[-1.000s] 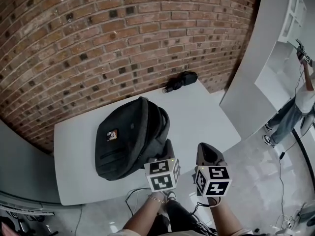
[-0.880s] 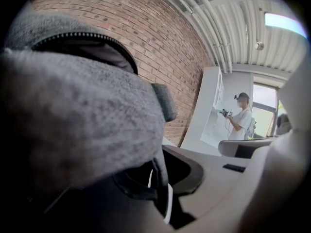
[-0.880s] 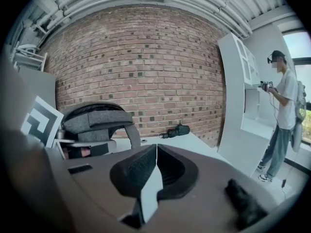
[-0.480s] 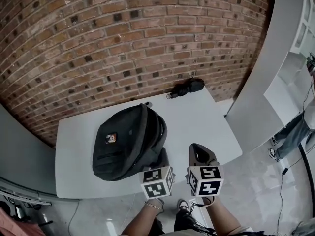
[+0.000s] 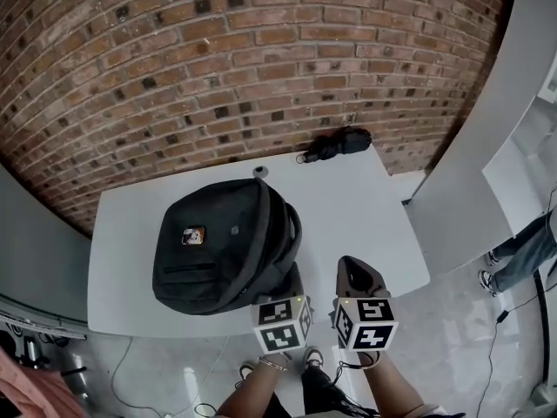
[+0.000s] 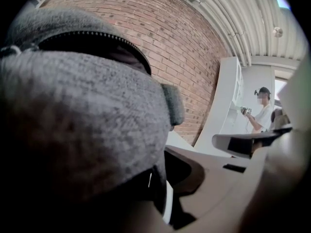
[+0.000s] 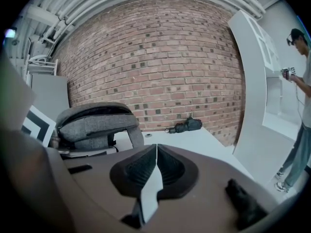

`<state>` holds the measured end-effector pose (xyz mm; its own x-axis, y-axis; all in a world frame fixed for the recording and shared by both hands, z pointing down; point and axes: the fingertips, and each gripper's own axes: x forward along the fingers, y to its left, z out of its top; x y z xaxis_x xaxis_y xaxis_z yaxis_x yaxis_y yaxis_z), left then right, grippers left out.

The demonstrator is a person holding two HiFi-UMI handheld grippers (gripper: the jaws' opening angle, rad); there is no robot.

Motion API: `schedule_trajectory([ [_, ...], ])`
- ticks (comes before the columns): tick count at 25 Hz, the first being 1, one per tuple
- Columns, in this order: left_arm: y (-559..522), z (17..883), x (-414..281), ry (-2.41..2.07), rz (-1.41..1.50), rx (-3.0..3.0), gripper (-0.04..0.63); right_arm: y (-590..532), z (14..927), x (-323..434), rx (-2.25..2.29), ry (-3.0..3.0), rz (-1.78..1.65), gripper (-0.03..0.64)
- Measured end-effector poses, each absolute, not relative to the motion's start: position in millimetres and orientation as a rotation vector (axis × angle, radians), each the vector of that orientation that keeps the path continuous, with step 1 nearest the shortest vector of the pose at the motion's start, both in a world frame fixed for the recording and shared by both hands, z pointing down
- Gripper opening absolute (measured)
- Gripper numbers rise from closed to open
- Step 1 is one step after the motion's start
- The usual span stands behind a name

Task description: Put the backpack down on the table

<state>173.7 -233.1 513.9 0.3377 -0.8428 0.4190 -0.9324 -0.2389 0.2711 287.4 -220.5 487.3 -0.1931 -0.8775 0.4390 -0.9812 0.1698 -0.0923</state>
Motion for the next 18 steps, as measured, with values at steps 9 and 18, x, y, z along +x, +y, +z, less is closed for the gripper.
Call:
schedule_trajectory([
  [9,-238.5,553.8,203.5,-1.589,0.325,2.116,0.035,-222.5,542.1,319.4,1.726,-2.148,0.576,0.031],
  [18,-241.7,600.0,227.0,-1.629,0.369,2.047,0.035,-219.7,580.4,346.8,1.7,-2.135,0.638,0.031],
])
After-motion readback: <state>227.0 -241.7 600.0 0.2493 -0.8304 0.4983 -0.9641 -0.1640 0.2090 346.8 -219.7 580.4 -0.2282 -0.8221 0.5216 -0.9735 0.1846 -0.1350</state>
